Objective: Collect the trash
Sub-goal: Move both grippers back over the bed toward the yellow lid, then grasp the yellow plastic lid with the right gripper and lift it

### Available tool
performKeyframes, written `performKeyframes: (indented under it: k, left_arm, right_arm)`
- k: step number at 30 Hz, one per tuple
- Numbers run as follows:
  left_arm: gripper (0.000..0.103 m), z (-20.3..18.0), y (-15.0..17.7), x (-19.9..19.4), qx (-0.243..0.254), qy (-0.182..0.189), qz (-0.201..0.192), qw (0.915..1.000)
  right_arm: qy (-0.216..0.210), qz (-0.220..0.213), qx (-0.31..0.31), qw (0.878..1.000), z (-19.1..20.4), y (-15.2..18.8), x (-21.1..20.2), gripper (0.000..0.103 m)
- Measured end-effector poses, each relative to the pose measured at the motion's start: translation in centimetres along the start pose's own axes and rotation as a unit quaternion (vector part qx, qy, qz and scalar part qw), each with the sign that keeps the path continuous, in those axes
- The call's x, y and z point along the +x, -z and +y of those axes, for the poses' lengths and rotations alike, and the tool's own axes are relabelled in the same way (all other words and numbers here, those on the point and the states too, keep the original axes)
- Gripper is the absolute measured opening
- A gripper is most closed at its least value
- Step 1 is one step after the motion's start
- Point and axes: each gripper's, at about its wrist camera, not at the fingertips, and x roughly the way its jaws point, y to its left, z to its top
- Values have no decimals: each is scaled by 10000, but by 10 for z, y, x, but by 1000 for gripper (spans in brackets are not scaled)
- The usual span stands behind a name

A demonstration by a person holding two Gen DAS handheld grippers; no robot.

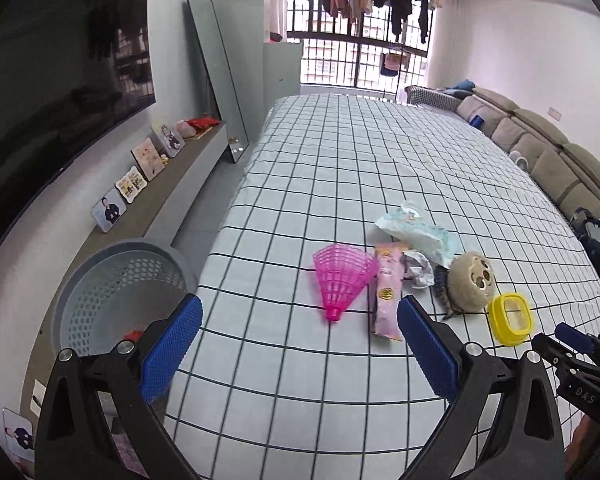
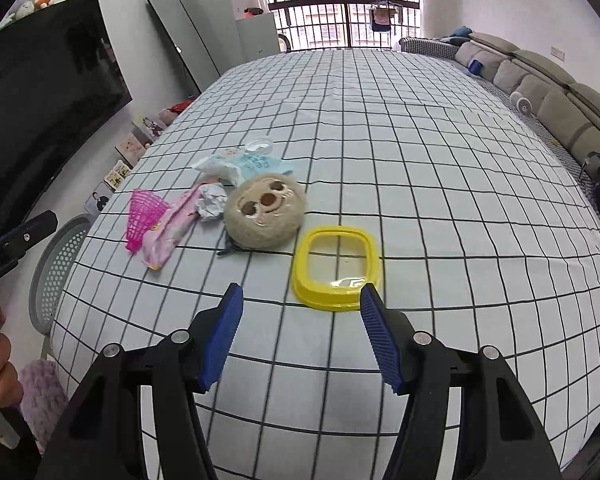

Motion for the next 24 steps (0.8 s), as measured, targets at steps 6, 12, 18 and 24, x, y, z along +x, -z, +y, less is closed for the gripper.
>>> performKeyframes:
  k: [6, 12, 18, 24]
  left_arm:
    - [96, -34, 8, 15, 126, 112, 207, 9996]
    - [96, -47, 13, 23, 184, 62, 327, 9993]
    - [96, -51, 15, 30, 242, -48, 360, 9990]
    - [96, -53, 16, 34, 261, -8, 404, 9988]
  right_arm:
    - [-33, 188, 160, 9997, -25, 3, 16, 58]
    - [-136, 335, 114, 9993, -31, 4, 32, 58]
    - [-227, 394, 175, 9988, -30, 0, 43, 58]
    - [-204, 463, 244, 9984, -26, -4, 51, 62]
